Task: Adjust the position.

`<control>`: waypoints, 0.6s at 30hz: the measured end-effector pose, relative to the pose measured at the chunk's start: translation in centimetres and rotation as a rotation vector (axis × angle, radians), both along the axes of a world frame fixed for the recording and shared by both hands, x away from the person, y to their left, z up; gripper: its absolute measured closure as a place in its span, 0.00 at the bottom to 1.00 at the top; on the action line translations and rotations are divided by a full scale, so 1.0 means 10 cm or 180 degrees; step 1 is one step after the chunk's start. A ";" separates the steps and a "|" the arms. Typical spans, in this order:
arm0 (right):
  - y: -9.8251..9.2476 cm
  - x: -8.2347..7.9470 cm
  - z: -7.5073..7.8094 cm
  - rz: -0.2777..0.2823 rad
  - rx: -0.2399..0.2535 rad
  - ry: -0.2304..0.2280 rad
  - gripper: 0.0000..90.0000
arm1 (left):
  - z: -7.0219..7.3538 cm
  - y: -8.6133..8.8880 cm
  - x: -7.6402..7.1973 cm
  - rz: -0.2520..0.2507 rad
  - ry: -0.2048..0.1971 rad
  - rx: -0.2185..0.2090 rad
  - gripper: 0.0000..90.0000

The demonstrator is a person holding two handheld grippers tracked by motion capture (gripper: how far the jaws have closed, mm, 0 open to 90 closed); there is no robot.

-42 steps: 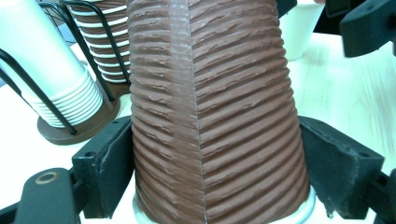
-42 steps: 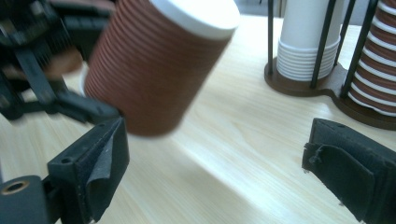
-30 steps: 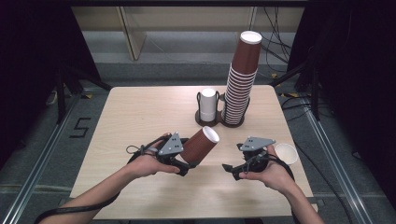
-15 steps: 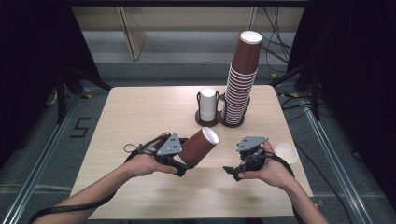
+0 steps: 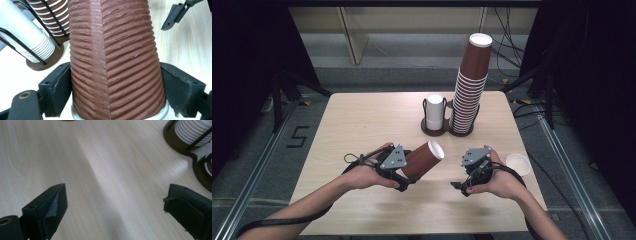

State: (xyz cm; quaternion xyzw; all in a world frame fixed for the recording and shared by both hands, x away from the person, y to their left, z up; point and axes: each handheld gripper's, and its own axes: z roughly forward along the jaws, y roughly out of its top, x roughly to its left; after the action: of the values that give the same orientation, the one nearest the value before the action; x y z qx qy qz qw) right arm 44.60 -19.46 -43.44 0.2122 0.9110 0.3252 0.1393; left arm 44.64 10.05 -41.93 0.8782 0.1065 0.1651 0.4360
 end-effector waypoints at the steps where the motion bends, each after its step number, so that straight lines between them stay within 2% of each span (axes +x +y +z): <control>1: 0.00 0.00 0.01 0.0024 -0.0008 0.0000 0.04 | 0.00 -0.01 0.00 -0.0008 -0.0008 0.0007 0.18; 2: 0.00 0.02 0.01 0.0143 -0.0046 -0.0099 0.04 | 0.01 -0.01 0.00 -0.0031 -0.0009 0.0039 0.18; 3: 0.01 0.00 0.02 0.0102 -0.0034 0.0002 0.04 | 0.00 -0.02 0.00 -0.0049 -0.0045 0.0037 0.18; 5: 0.02 0.00 0.03 0.0143 -0.0080 0.0019 0.05 | 0.01 -0.02 0.00 -0.0056 -0.0047 0.0056 0.18; 6: 0.02 0.01 0.04 0.0182 -0.0120 -0.0020 0.06 | 0.01 -0.03 0.00 -0.0079 -0.0037 0.0095 0.18; 7: 0.02 0.00 0.05 0.0181 -0.0148 -0.0006 0.08 | 0.03 -0.02 0.01 -0.0117 -0.0044 0.0193 0.18; 9: 0.02 0.01 0.06 0.0211 -0.0166 -0.0032 0.08 | 0.04 -0.02 0.01 -0.0120 -0.0042 0.0195 0.18; 10: 0.02 0.00 0.07 0.0213 -0.0147 0.0024 0.09 | 0.04 -0.03 0.01 -0.0114 -0.0064 0.0174 0.18; 11: 0.02 0.00 0.08 0.0216 -0.0140 0.0057 0.09 | 0.05 -0.03 0.01 -0.0148 -0.0093 0.0253 0.18; 13: 0.02 -0.01 0.08 0.0199 -0.0142 0.0096 0.09 | 0.04 -0.03 0.01 -0.0161 -0.0091 0.0234 0.18; 15: 0.03 0.00 0.10 0.0308 -0.0162 0.0046 0.10 | 0.06 -0.03 0.01 -0.0207 -0.0121 0.0330 0.18; 17: 0.04 0.00 0.12 0.0327 -0.0158 0.0065 0.11 | 0.06 -0.05 0.00 -0.0234 -0.0101 0.0307 0.18; 18: 0.06 0.00 0.14 0.0407 -0.0197 0.0032 0.12 | 0.07 -0.05 0.01 -0.0317 -0.0112 0.0430 0.18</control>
State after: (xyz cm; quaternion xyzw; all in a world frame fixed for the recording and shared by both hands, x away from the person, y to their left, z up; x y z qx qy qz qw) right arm 44.59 -18.89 -42.00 0.1508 0.9329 0.3040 0.1202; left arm 44.70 9.52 -41.20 0.9068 0.0436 0.1655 0.3852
